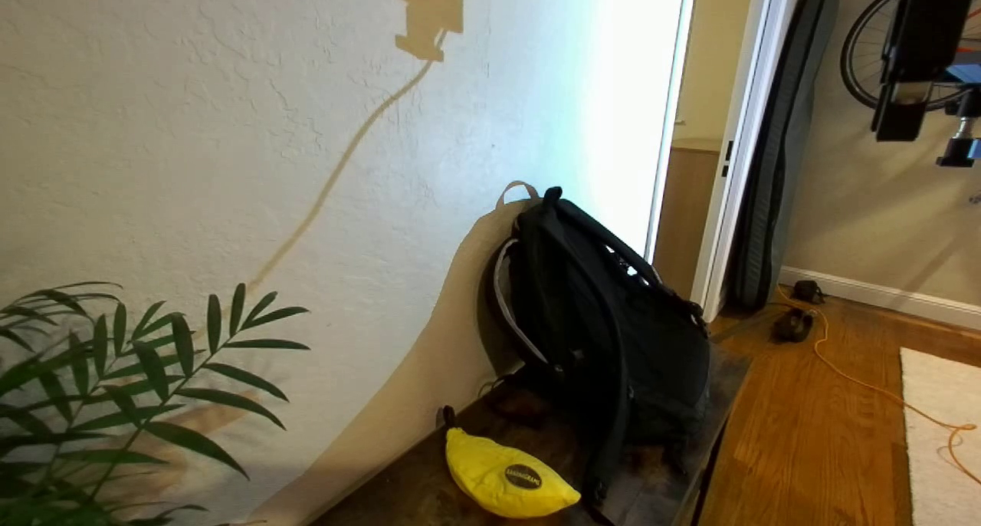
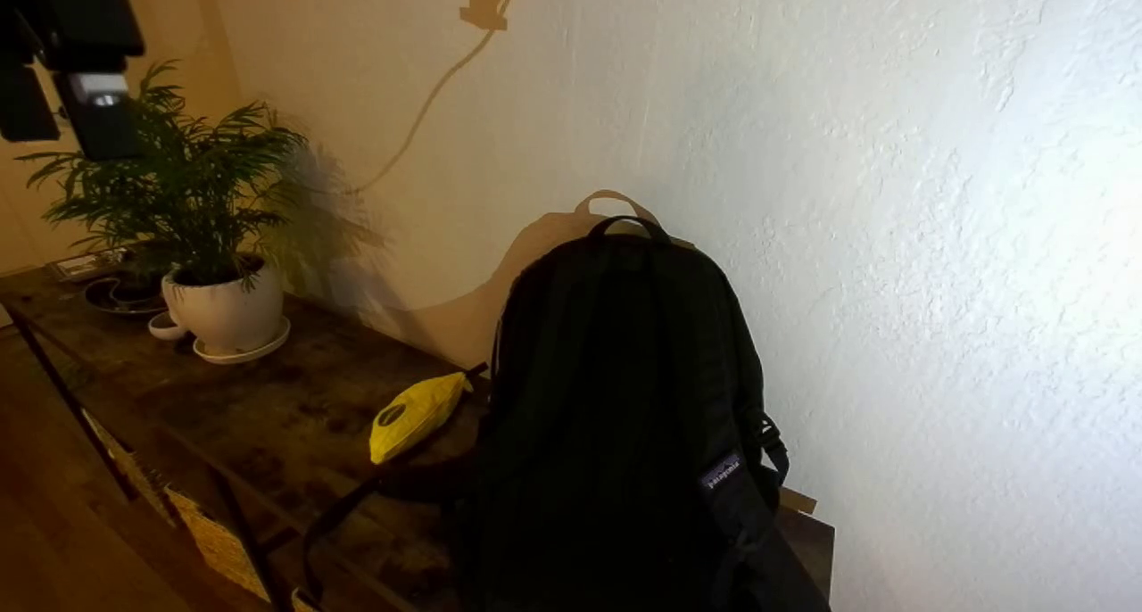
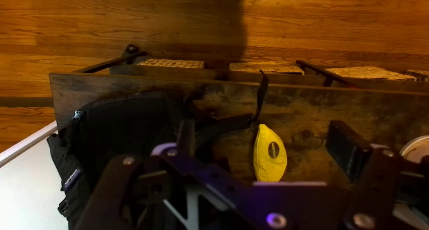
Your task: Put the yellow thing in the bag
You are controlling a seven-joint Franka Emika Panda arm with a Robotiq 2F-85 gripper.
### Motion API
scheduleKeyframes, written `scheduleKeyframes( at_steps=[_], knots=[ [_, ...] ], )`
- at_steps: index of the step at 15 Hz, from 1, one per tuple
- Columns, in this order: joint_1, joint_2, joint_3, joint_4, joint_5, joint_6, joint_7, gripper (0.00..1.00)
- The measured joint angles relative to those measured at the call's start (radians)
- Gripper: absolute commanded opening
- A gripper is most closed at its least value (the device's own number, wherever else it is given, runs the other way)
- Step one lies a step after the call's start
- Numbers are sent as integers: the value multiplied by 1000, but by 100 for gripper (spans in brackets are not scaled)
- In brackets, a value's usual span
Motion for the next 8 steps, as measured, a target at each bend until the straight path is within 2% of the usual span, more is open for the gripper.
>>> scheduleKeyframes(
  at_steps=[8],
  knots=[
    [0,7,2,0,0,27,12,100]
  ],
)
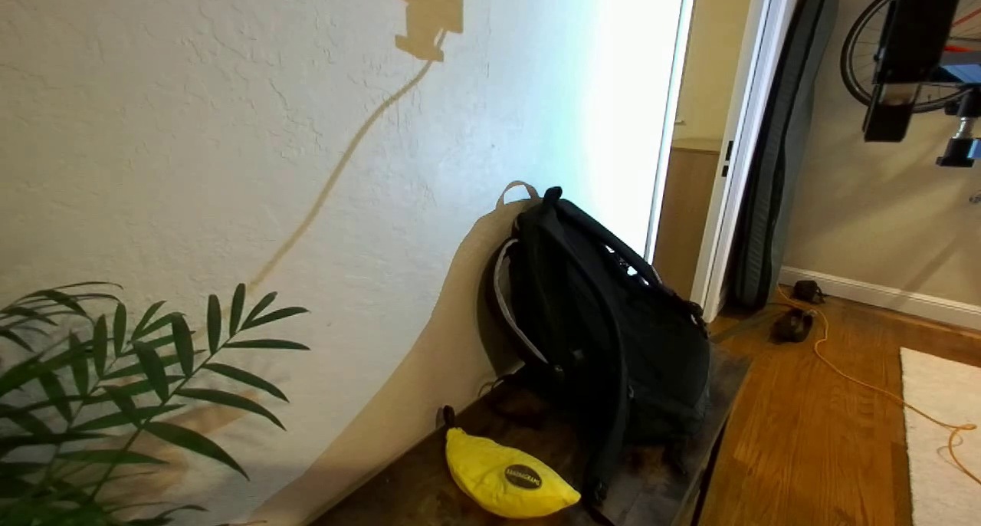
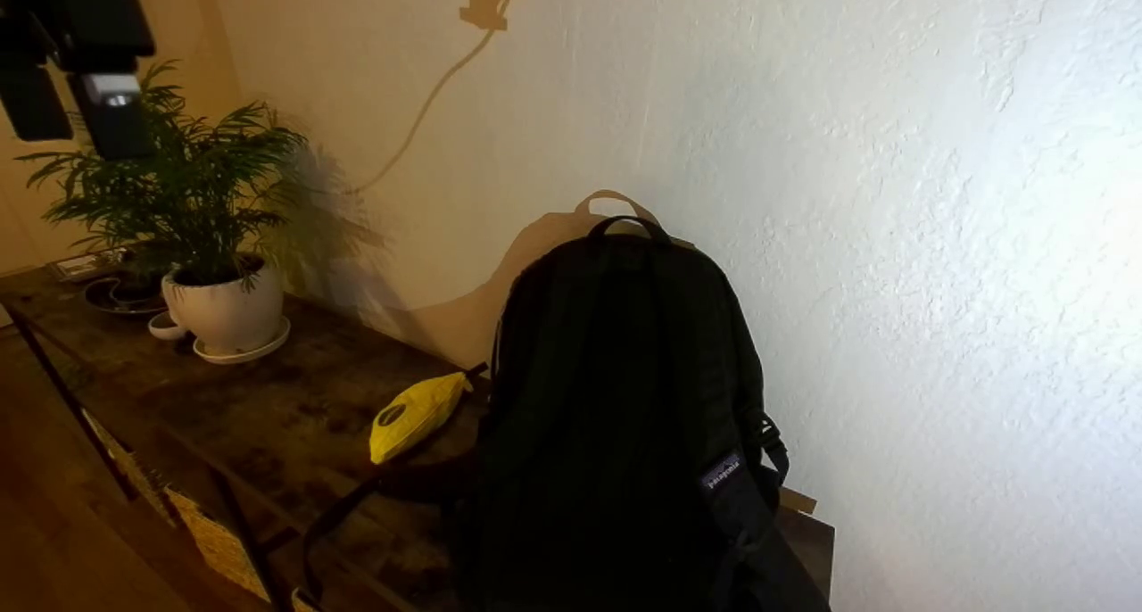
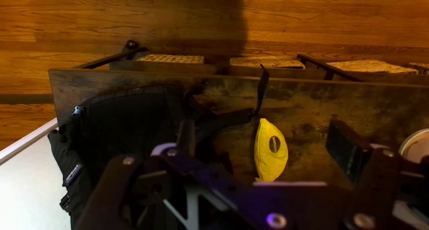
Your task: Put the yellow thing in the bag
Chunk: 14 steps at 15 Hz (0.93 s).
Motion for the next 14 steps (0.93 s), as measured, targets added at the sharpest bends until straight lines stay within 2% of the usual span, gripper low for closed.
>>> scheduleKeyframes(
  at_steps=[4,14],
  knots=[
    [0,55,6,-3,0,92,45,100],
    [1,308,24,1,3,382,116,100]
  ],
)
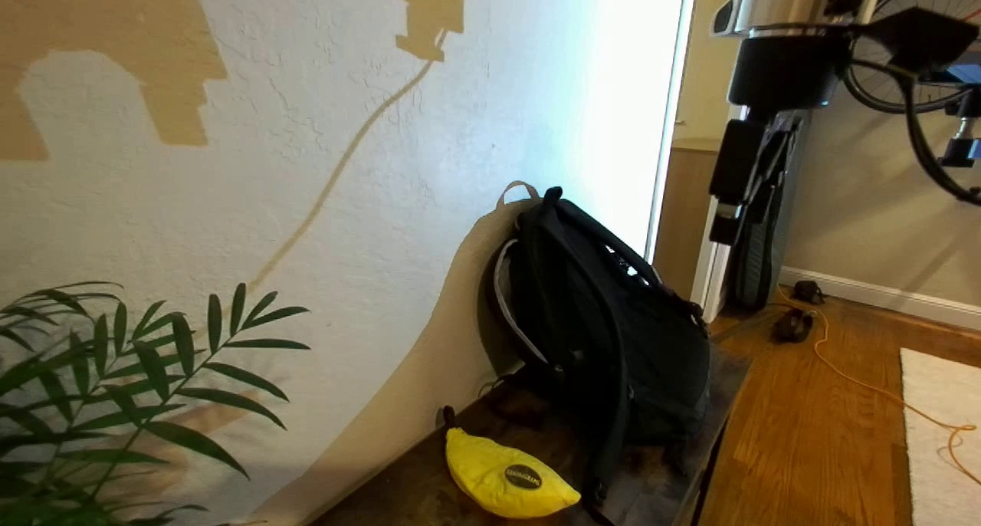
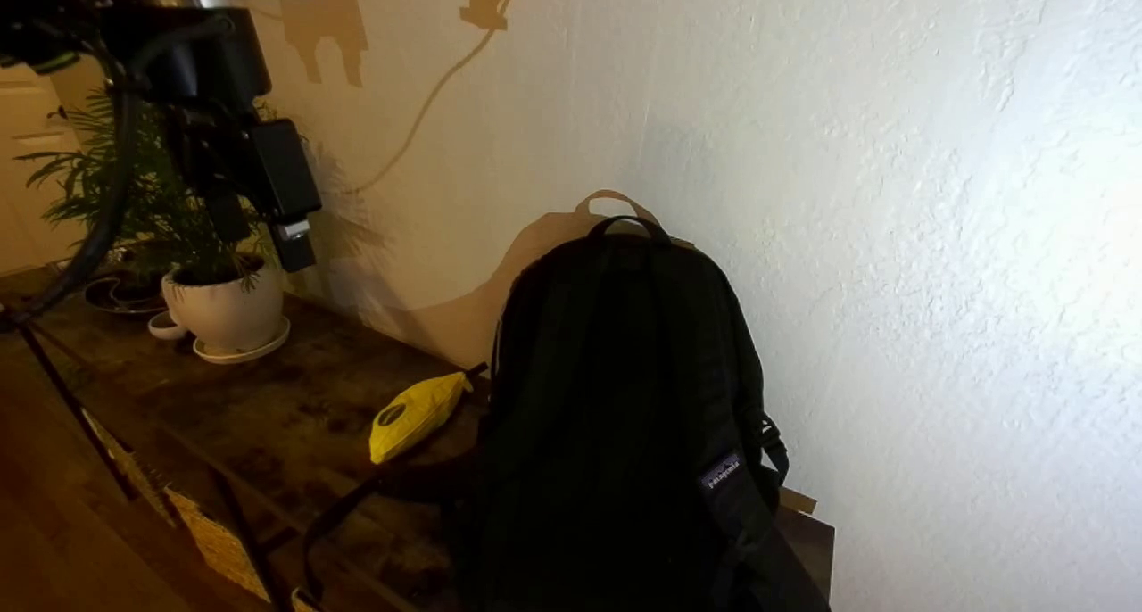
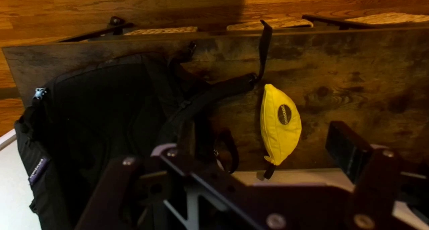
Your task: Put the yellow thing in the bag
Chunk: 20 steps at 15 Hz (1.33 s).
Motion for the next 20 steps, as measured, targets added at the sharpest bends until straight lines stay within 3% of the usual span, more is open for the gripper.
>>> scheduleKeyframes(
  at_steps=[12,20],
  knots=[
    [0,58,8,22,0,30,5,100],
    [-4,289,-10,148,-17,121,-9,100]
  ],
)
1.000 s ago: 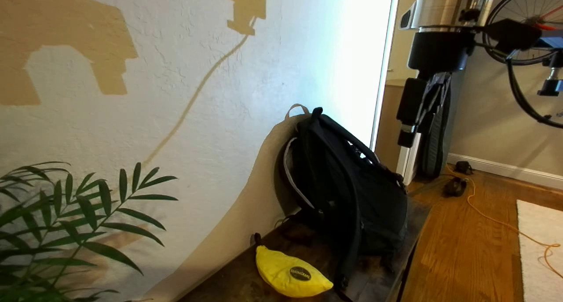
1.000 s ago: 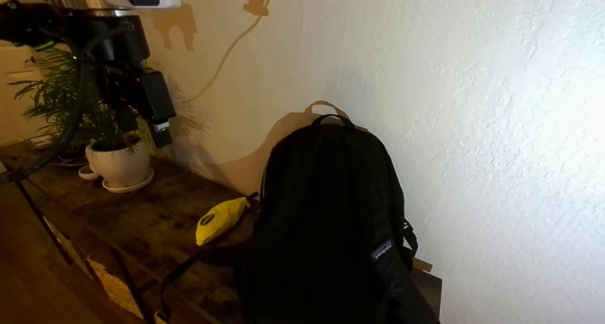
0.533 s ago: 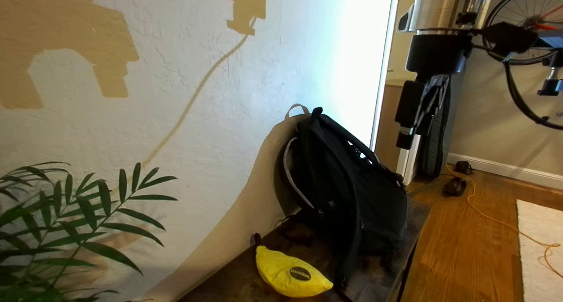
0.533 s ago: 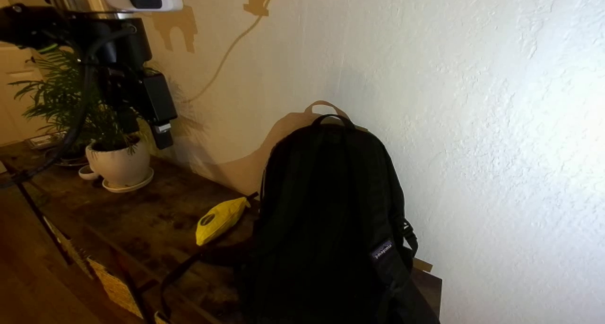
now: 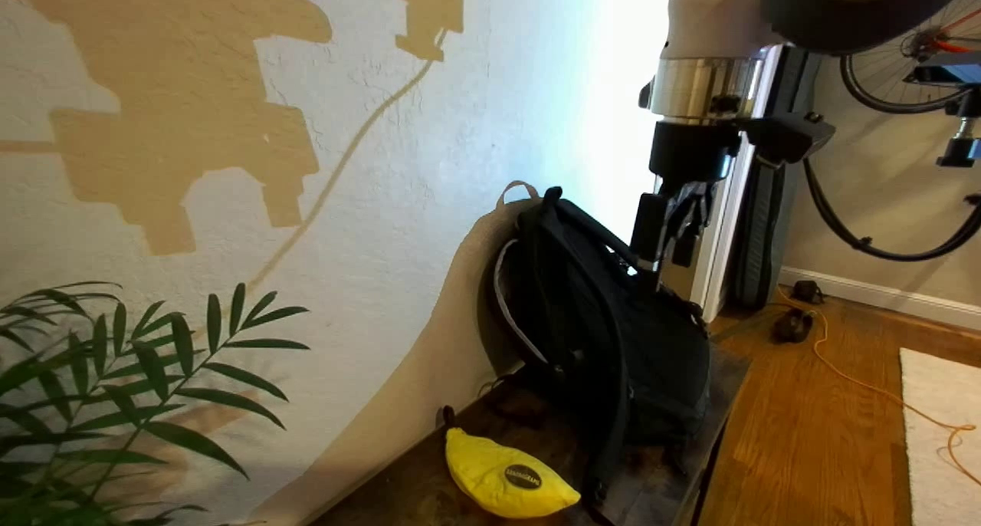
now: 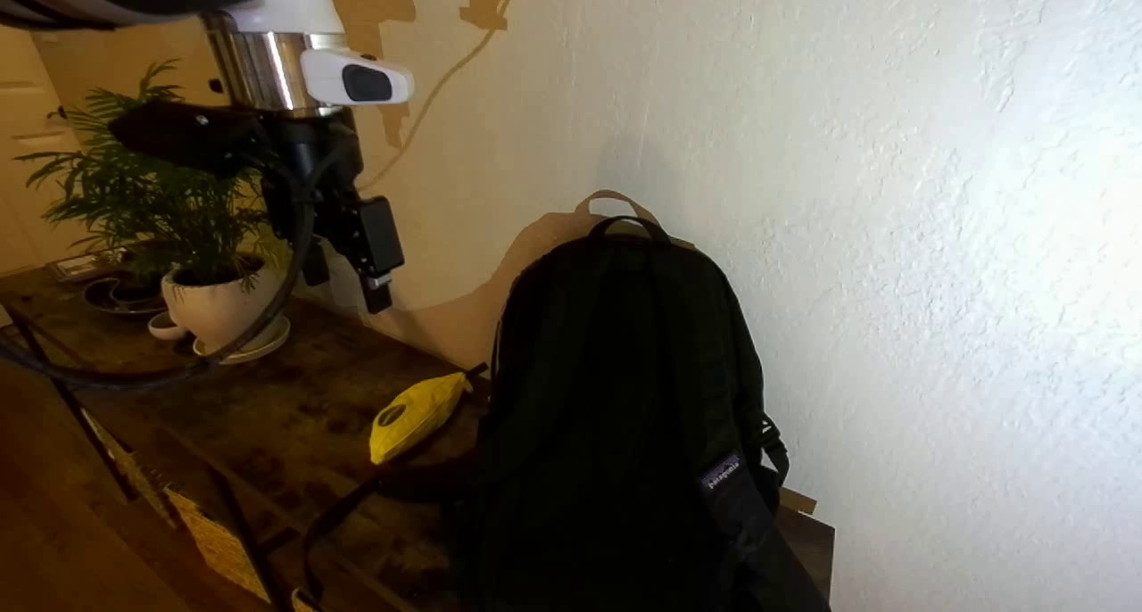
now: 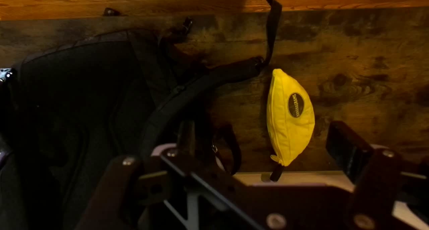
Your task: Put the yellow thing in the bag
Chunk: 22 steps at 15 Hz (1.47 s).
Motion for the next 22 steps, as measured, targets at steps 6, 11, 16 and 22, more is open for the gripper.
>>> scheduleKeyframes(
  at_steps=[6,11,16,22],
  knots=[
    [-1,176,-7,123,8,61,-42,100],
    [0,220,-4,154,8,63,-44,100],
    [0,220,-5,155,8,63,-44,100],
    [7,334,-10,191,-23,98,-44,100]
  ],
)
